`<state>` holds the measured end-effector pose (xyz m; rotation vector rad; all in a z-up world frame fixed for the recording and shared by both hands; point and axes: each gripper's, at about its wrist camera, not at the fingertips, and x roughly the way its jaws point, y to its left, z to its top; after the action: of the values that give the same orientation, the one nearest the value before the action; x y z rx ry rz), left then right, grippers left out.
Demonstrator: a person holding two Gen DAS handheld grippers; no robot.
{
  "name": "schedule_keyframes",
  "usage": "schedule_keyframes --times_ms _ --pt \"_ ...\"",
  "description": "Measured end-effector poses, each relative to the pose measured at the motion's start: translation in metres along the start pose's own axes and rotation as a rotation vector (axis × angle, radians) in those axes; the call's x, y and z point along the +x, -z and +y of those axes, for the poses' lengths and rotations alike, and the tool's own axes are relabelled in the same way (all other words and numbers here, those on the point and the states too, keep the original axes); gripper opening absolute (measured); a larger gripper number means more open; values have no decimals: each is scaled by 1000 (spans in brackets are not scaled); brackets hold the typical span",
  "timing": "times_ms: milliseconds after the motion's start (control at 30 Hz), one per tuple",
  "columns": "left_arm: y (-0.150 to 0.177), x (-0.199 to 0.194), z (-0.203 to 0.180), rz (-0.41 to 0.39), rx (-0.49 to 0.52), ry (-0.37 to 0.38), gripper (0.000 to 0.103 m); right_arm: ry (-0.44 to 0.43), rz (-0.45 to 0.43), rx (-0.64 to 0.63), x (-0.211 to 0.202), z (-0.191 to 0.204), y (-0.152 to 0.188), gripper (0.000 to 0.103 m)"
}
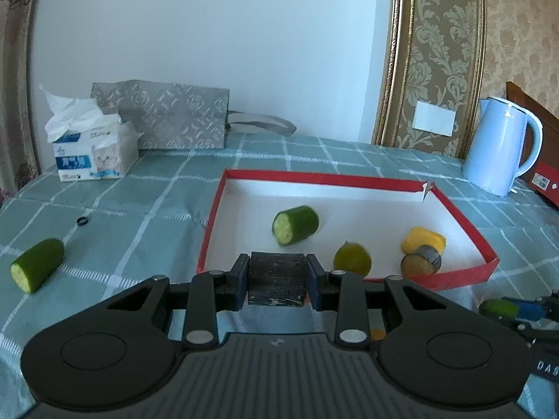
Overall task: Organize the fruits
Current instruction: 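Hold the dark block in the left tool while the right tool lifts the cucumber chunk, then lower the dark block into the tray and open the left tool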
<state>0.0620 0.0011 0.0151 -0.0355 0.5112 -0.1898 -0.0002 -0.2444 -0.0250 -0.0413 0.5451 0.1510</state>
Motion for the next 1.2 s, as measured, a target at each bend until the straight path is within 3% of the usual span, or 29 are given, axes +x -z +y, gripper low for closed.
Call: schedule_keyframes --times_ms 333,900,1000,1067,1133,1200 --pt "-8 13 -3 4 -2 4 33 3 -6 39 -1 -7 -1 31" --pt "-23 64 -3 48 39 -78 33 -1 -4 49 1 -9 -1 31" --pt "-25 66 -3 32 41 -99 48 -2 -3 52 1 -9 -1 31" --pt "-25 67 -1 21 31 -101 66 -5 -2 54 1 -9 -1 31" --pt "-25 66 1 12 24 -107 76 -7 -1 53 1 -8 -1 31" --pt "-25 63 3 -4 9 -112 80 -7 -1 52 2 -8 -2 31"
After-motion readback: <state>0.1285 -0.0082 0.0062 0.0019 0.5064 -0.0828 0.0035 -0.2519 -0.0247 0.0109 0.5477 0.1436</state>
